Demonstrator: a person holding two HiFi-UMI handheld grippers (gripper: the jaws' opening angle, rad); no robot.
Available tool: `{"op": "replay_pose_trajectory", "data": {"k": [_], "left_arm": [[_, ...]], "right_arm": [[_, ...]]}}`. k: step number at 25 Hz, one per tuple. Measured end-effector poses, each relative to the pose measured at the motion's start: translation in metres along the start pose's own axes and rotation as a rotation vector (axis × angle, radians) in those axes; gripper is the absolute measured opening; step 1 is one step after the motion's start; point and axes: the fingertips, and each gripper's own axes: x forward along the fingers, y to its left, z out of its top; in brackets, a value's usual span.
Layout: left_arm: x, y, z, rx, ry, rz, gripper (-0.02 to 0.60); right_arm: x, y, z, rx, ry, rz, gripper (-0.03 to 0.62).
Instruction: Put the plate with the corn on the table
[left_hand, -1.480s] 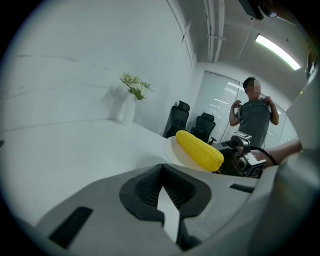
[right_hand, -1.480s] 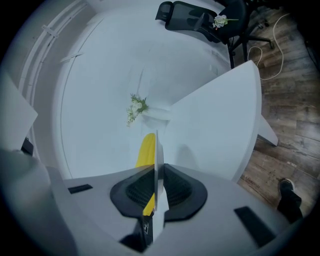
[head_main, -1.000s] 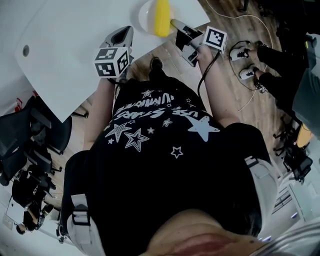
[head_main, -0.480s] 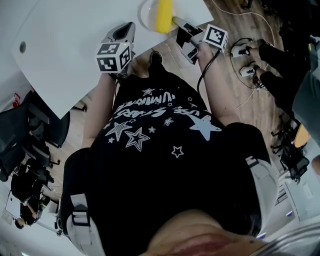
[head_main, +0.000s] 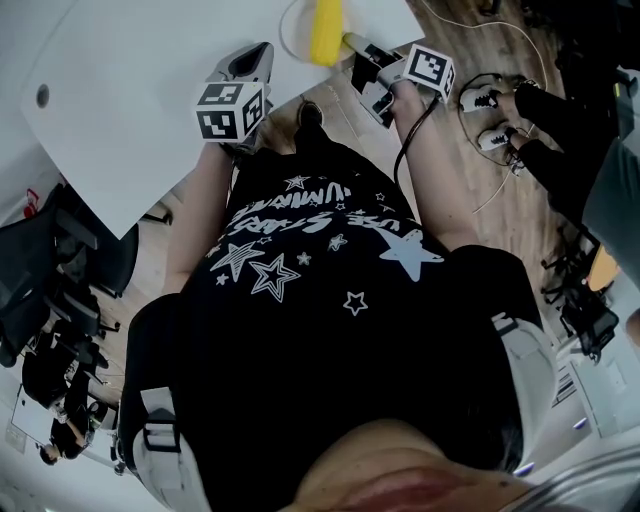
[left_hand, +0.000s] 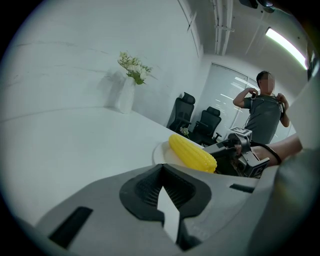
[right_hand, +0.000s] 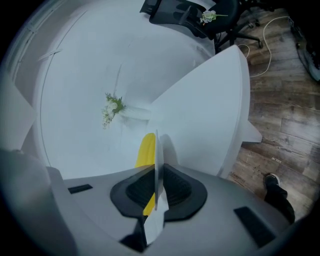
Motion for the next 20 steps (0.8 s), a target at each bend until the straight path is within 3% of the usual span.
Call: {"op": "replay_pose_trajectory", "data": {"k": [8, 20], "left_arm": [[-0.007, 0.008, -0.002, 0.0, -0.009, 0.005, 0.005], [-0.019, 0.009, -0.01, -0.01, -0.015, 0.027, 0.005]], "right_arm": [[0.004, -0.008, -0.005, -0.007, -0.007, -0.116, 0.021], [0.004, -0.004, -0.007, -0.23, -0.018, -0.305, 0.039]]}}
